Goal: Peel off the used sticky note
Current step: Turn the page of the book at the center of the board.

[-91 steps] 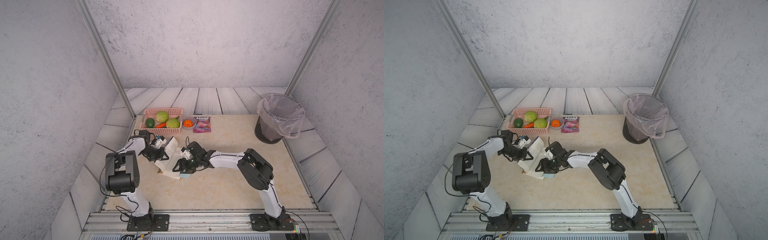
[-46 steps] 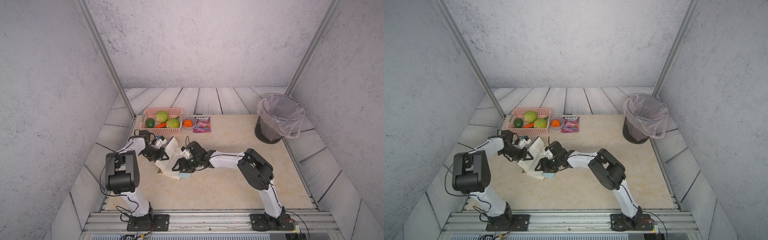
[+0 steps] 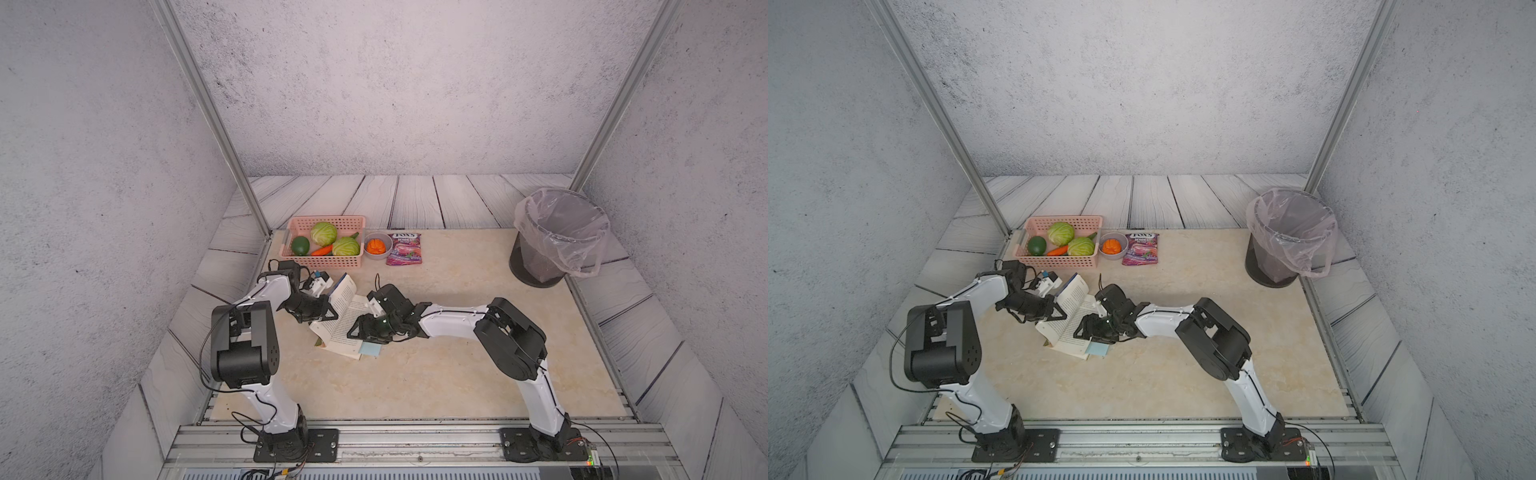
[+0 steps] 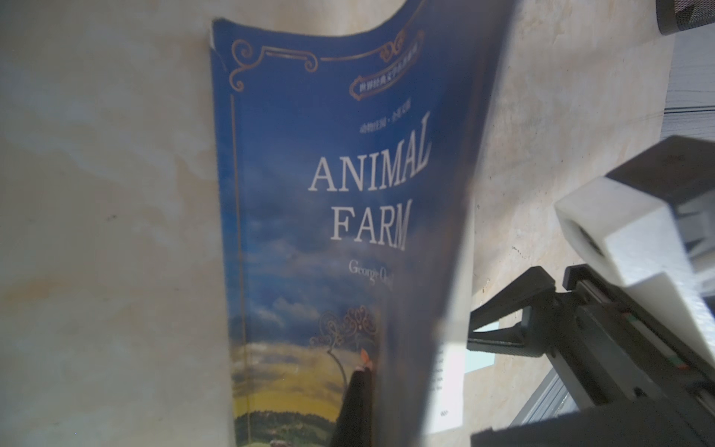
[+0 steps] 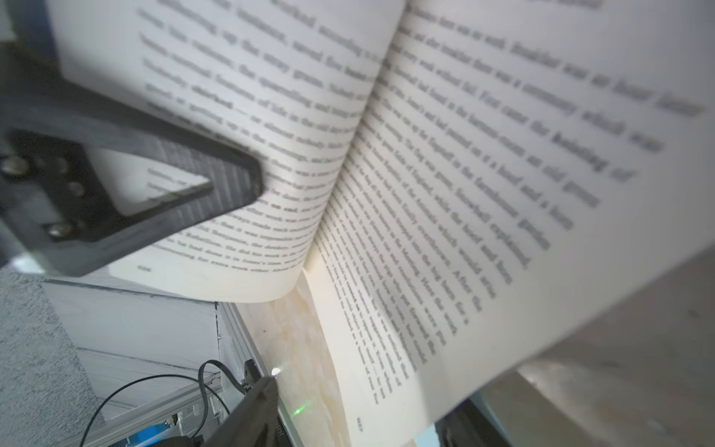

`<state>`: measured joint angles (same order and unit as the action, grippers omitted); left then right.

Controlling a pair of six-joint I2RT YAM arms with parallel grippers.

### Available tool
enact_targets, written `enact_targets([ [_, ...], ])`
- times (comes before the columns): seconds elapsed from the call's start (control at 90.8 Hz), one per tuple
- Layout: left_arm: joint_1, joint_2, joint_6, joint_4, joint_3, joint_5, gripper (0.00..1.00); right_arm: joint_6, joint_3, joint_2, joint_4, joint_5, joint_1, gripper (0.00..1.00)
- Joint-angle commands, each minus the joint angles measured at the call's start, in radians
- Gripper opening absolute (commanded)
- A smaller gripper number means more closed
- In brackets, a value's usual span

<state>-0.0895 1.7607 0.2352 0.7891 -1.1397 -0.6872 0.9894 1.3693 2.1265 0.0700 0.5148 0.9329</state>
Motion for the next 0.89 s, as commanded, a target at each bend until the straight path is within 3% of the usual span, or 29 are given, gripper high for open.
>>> enact_targets([
  [0.0, -0.007, 0.016, -0.002, 0.048, 0.012, -0.014, 0.00, 0.036, -0.018, -0.028, 0.033, -0.035, -0.002, 0.67],
  [0.716, -0.008, 0.016, -0.001, 0.048, 0.012, -0.015, 0.00, 0.106, 0.019, 0.015, 0.095, -0.039, -0.022, 0.67],
  [0.881, -0.008, 0.016, -0.002, 0.048, 0.013, -0.015, 0.00, 0.097, 0.093, 0.047, 0.099, 0.000, -0.030, 0.67],
])
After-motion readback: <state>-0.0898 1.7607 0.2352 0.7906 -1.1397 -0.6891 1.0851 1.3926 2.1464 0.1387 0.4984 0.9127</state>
